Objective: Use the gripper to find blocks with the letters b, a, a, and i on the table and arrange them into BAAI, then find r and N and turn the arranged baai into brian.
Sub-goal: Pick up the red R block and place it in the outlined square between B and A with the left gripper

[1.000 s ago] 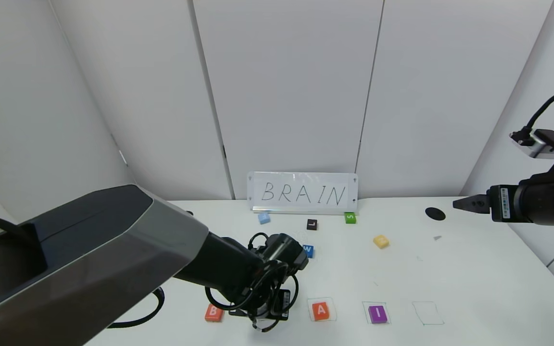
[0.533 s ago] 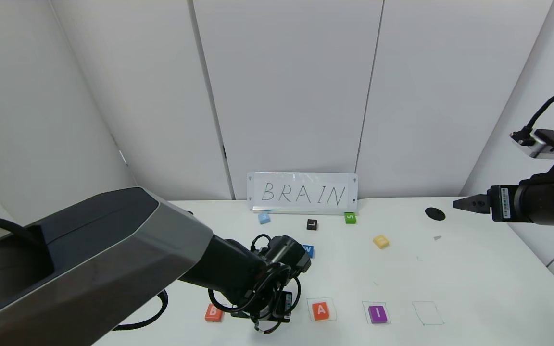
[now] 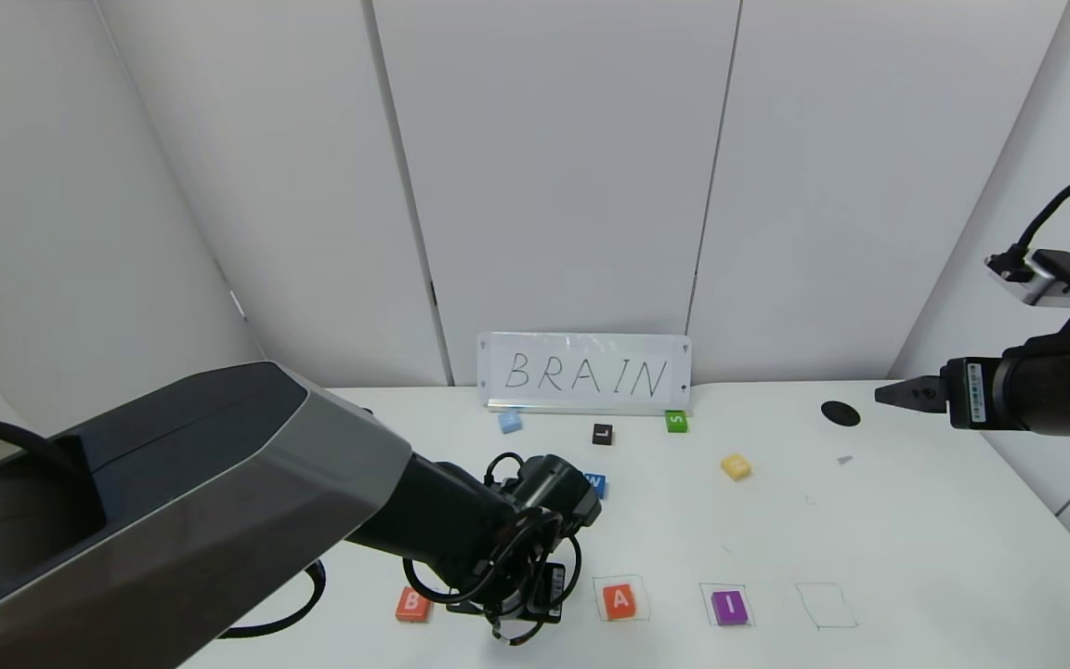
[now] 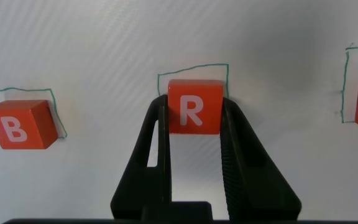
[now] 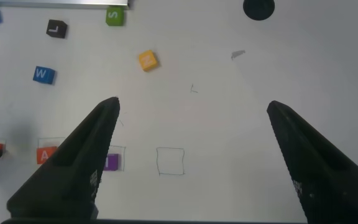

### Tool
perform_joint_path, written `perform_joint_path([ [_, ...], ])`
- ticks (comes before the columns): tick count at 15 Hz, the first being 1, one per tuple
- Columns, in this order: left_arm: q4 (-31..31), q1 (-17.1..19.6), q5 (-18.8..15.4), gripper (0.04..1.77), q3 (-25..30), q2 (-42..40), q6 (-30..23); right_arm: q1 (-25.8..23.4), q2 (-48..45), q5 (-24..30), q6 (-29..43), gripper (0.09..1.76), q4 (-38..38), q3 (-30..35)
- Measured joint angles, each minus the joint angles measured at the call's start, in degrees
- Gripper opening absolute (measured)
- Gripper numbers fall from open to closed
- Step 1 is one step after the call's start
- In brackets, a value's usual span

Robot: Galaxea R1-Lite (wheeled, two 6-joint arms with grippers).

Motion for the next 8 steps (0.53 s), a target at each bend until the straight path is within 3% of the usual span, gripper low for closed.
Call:
perform_joint_path([
  [8,0.0,0.0,0.1,0.52,0.2,0.0,0.1,0.0,0.1,0.0,0.0,1.71,0.0,0.0],
])
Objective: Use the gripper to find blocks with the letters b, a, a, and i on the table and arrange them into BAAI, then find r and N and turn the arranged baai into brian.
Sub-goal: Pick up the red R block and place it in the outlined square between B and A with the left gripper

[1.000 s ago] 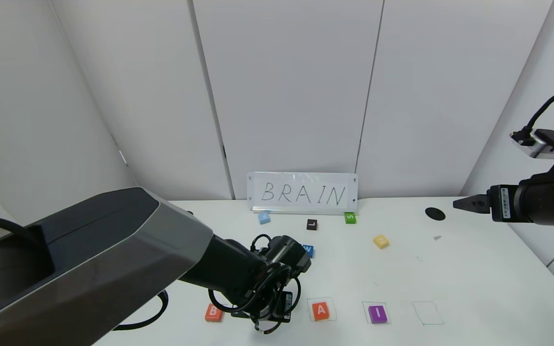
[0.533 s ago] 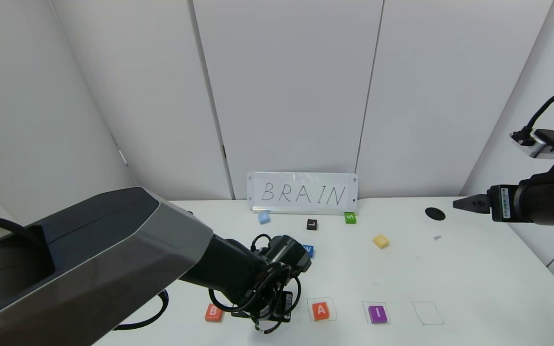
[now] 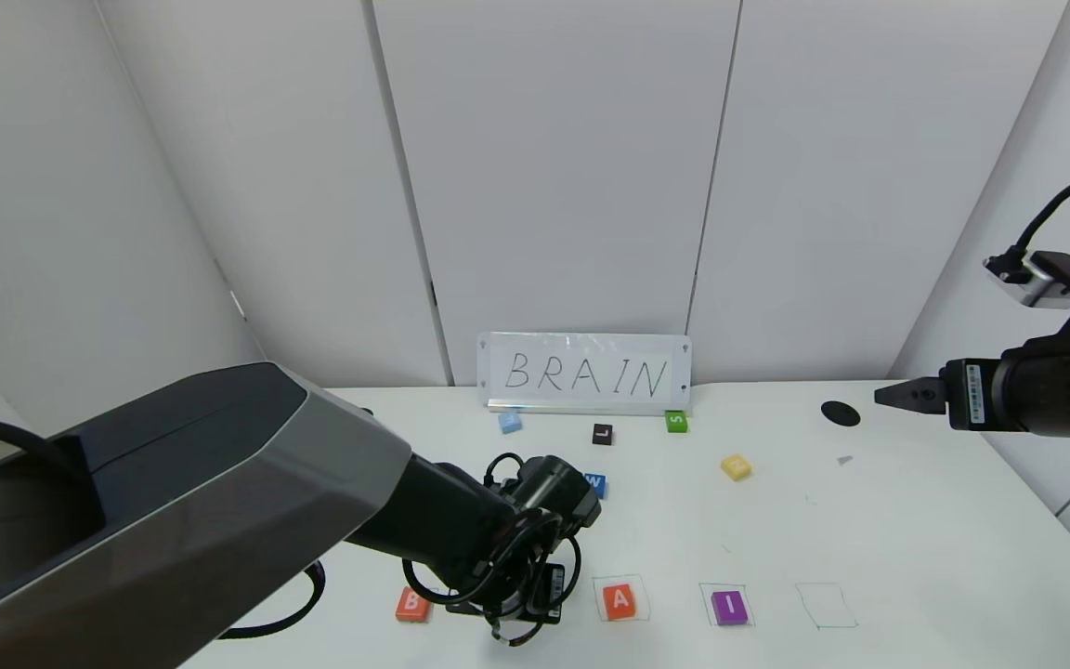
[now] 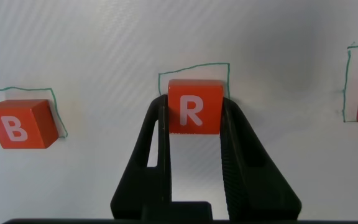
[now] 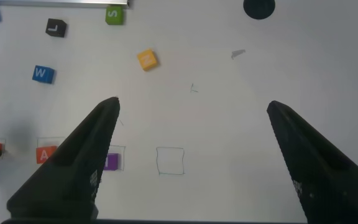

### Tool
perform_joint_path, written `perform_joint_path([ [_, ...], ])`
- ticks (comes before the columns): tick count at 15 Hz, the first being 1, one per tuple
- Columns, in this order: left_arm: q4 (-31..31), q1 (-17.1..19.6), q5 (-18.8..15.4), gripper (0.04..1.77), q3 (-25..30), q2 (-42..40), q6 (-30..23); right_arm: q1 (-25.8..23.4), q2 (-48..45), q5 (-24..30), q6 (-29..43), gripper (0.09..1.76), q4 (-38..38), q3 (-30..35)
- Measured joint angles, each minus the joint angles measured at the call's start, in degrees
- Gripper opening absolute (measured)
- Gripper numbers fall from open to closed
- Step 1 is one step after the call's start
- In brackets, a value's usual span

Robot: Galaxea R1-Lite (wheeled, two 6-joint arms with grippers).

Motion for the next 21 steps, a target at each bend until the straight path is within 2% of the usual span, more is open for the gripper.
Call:
perform_joint_path([
  [21,0.0,-0.2,-0.1,0.52,0.1,-0.2,0.0,0.0,0.2,0.0,0.0,1.71,0.0,0.0],
])
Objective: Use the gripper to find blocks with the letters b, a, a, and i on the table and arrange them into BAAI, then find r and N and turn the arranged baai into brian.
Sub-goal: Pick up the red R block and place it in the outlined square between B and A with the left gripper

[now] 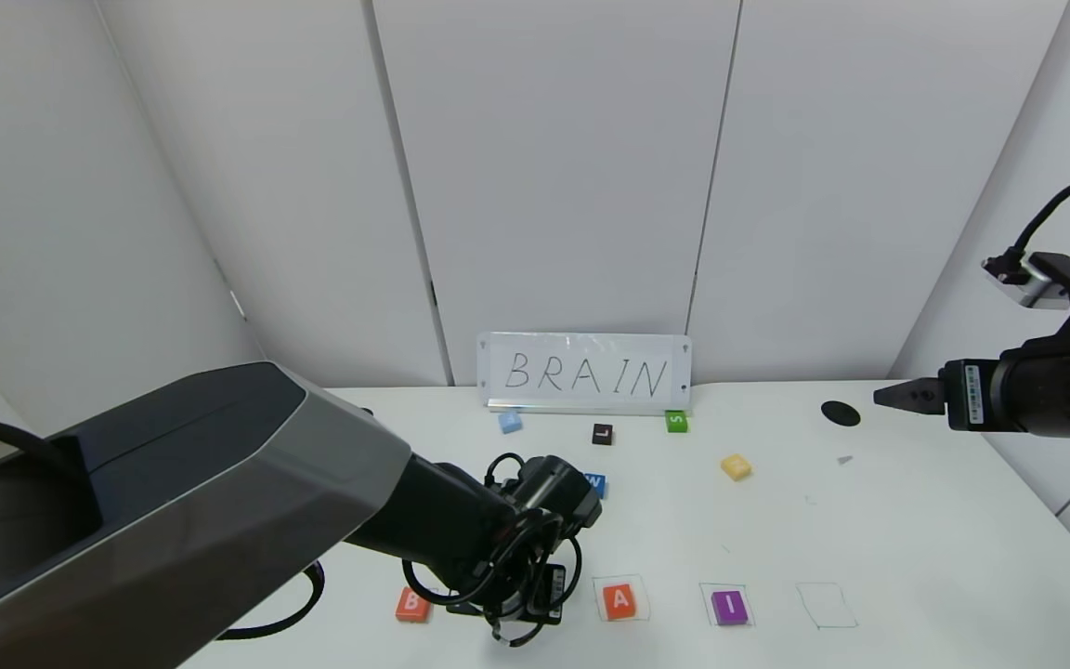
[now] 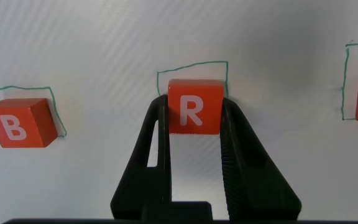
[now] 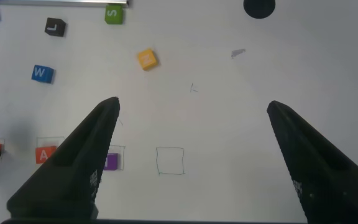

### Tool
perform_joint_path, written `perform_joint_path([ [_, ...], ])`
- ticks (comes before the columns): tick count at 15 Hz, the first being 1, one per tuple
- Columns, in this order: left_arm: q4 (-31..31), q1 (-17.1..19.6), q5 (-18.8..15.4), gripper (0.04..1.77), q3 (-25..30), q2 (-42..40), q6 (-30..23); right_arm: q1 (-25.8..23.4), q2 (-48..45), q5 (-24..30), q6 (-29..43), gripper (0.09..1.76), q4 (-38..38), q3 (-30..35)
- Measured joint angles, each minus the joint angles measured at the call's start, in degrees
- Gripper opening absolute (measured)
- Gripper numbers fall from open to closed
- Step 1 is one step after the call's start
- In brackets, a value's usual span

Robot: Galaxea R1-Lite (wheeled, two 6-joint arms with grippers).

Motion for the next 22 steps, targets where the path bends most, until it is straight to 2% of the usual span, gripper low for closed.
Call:
perform_joint_path([
  [4,0.0,0.0,0.0,0.52,0.0,0.0,0.0,0.0,0.0,0.0,0.0,1.71,0.0,0.0],
  [5,0.0,0.0,0.0,0.69,0.0,0.0,0.0,0.0,0.0,0.0,0.0,1.71,0.0,0.0],
  [8,0.0,0.0,0.0,1.01,0.0,0.0,0.0,0.0,0.0,0.0,0.0,1.71,0.0,0.0],
  [13,-0.7,0.0,0.4,1.35,0.2,0.0,0.1,0.0,0.0,0.0,0.0,1.71,0.0,0.0],
  [17,-0.7,-0.2,0.6,1.49,0.2,-0.5,0.0,0.0,-0.1,0.0,0.0,1.71,0.0,0.0],
  [22,-0.1,-0.9,0.9,1.60,0.1,-3.5,0.2,0.0,-0.2,0.0,0.0,1.71,0.0,-0.1],
])
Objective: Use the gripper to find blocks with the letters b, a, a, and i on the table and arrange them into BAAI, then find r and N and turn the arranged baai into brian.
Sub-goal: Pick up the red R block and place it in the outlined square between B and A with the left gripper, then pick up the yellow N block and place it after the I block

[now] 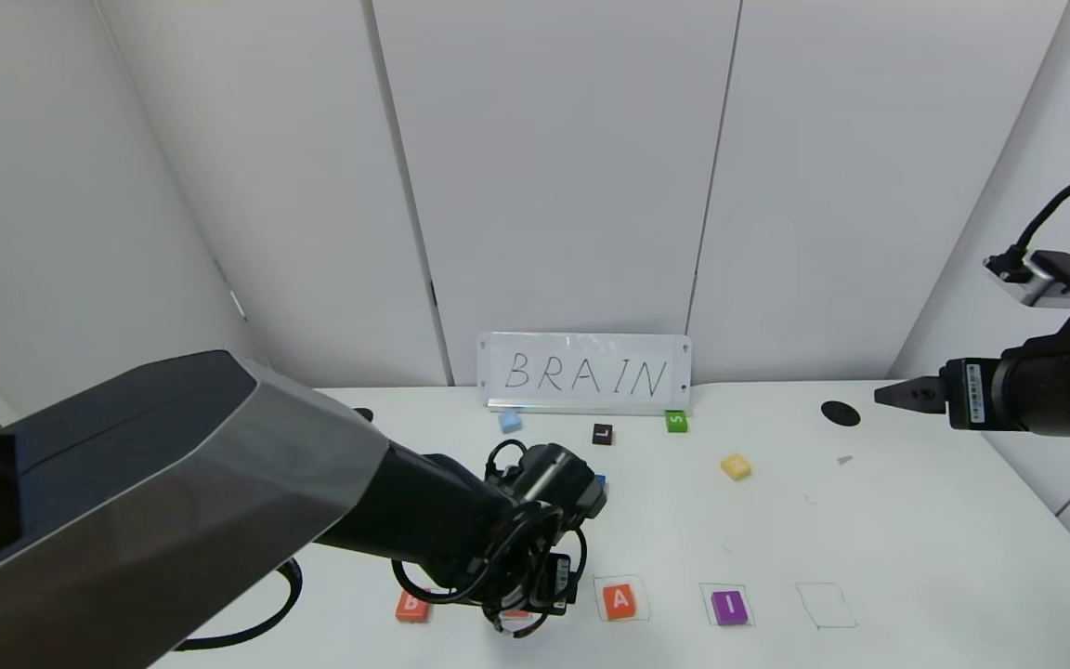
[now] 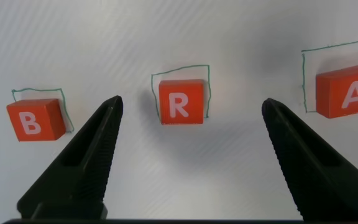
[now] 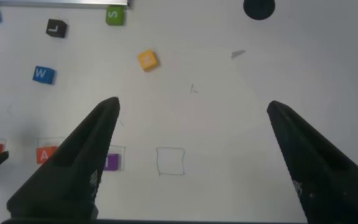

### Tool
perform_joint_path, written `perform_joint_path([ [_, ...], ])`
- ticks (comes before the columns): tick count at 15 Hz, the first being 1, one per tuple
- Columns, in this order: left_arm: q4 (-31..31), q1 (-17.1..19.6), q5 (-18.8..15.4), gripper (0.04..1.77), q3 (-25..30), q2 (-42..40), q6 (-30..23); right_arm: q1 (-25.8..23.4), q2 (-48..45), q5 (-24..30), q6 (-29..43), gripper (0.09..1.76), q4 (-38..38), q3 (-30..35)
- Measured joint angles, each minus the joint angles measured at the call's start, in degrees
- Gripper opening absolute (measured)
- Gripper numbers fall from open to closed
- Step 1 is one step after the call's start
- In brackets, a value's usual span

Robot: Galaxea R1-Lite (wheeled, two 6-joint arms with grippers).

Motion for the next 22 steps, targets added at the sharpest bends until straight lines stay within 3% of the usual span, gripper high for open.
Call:
perform_joint_path([
  [8,0.7,0.7,0.0,1.67,2.0,-10.1,2.3,0.0,-0.1,0.0,0.0,1.71,0.0,0.1],
  [13,0.7,2.8,-0.3,1.69,3.8,-18.5,6.4,0.5,-0.1,0.0,0.0,1.71,0.0,0.3],
  [16,0.4,5.0,-1.0,1.70,4.4,-23.4,11.8,0.7,0.0,0.0,0.0,1.71,0.1,0.4],
  [18,0.3,6.7,-2.8,1.70,4.6,-26.3,14.5,0.8,0.1,-0.8,0.0,1.71,0.0,0.4],
  [22,-0.1,11.7,-10.4,1.70,5.4,-31.2,20.1,1.2,0.4,-1.3,0.0,1.71,0.1,0.4],
])
